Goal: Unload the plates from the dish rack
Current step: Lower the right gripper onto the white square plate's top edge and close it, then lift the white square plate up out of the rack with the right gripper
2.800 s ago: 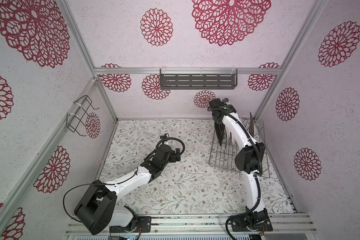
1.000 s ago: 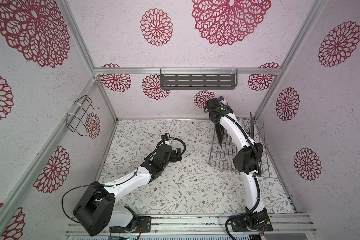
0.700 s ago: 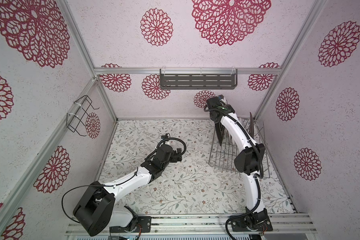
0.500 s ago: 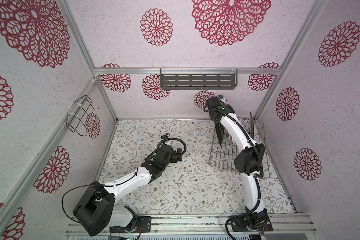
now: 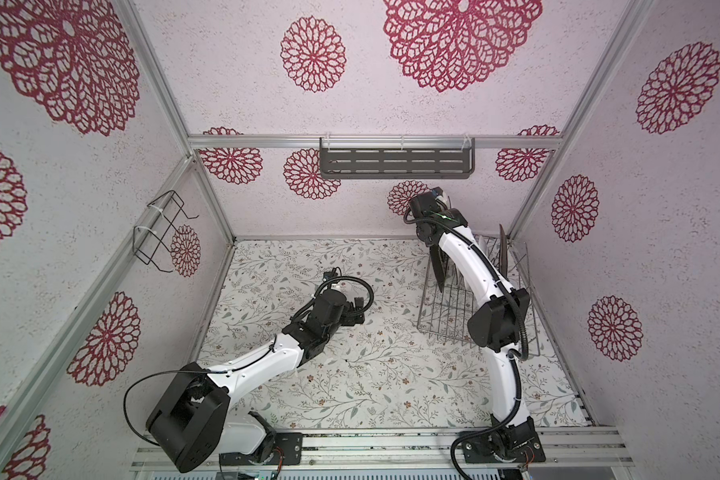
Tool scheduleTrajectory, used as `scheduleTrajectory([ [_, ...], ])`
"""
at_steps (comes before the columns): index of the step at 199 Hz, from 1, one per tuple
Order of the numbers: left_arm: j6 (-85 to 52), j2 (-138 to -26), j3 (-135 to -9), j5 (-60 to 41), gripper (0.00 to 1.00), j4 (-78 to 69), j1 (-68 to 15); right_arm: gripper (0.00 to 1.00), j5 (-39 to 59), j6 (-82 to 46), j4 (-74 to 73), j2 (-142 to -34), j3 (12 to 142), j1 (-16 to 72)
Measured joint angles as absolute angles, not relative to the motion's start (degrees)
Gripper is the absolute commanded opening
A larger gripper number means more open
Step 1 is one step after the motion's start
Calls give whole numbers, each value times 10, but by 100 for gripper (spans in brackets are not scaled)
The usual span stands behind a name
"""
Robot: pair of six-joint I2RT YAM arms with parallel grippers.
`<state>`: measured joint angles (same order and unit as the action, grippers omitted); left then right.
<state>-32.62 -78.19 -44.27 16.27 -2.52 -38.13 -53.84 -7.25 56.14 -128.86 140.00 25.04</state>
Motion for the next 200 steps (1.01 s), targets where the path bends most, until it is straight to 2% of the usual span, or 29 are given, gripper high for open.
scheduleTrajectory([
  [200,-326,-776,-455,173,97,-16,-392,0,-583,9,482,-1240,1400,300],
])
